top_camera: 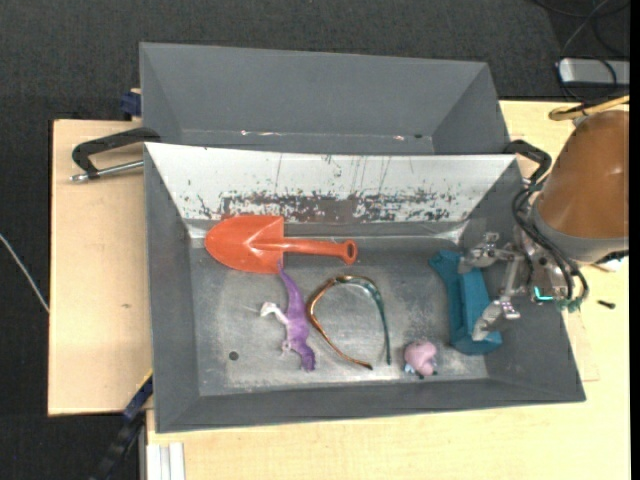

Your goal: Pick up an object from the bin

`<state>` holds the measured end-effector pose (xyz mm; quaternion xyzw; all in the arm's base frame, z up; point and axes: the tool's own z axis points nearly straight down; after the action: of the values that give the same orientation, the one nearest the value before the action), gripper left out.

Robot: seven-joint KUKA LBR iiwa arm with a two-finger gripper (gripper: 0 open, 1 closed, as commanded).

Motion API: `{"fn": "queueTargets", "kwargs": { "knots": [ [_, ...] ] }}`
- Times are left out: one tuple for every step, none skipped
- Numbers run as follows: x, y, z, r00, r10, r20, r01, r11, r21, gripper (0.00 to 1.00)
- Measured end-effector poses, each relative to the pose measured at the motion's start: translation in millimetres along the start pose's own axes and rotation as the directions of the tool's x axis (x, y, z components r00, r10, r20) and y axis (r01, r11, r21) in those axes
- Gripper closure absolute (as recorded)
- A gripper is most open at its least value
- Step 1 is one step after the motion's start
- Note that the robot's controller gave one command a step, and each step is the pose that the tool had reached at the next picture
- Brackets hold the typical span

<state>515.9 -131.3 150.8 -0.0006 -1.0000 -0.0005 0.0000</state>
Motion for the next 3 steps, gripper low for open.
{"fn": "queueTargets", "kwargs": {
  "knots": [
    [-0.8,0.3,-0.8,1.000,-0.001,0.002,0.001,1.000,0.001,0.00],
    [5.8,39.2,28.6,0.988,-0.152,0.006,0.152,0.988,0.004,0.00],
    [-17.2,117.8,12.5,0.924,-0.383,0.011,0.383,0.924,0.001,0.00]
  ]
}}
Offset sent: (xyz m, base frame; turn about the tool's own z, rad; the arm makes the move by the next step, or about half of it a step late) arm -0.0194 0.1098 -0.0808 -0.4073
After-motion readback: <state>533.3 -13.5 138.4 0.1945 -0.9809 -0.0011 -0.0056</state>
